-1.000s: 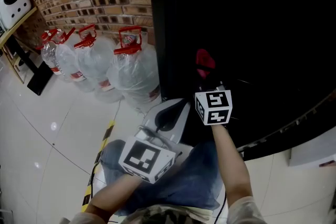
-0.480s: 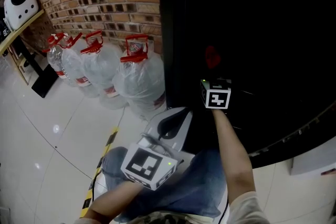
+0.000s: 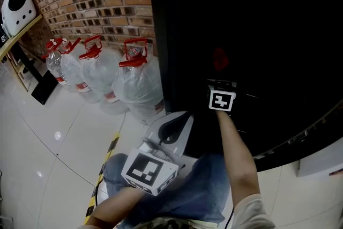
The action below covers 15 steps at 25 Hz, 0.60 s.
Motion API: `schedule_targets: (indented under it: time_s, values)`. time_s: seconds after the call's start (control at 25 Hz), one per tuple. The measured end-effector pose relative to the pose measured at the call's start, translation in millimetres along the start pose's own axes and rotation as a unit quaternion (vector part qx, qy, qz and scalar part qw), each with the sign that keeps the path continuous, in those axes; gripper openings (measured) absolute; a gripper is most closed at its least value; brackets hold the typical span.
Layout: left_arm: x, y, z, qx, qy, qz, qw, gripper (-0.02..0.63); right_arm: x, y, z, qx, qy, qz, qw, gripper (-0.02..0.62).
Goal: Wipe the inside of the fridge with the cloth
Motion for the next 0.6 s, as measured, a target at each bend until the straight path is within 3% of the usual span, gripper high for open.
schedule_targets:
  time_s: [0.36,0.6]
  values:
    - [4.9,-4.2,-7.5,0.001,-0.019,0.008,0.9998,-0.021,54.7,-9.1,8.5,-0.023,-0.072,0.011,0.997,0.066]
    - [11.1,-5.3,-19.5,0.012,-0.038,0.01,0.9992,-0.021,89.4,-13.3,20.8,-0.031,-0.115,-0.007,0.993,0.066]
Point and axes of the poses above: the fingertips, and each gripper's own axes: z backward along the fingers, x to its right, y out of its top, the point moved 9 cm from there along z, backward along the fingers, and after that the axes turned 10 degrees about -y, right-handed, at the moved point
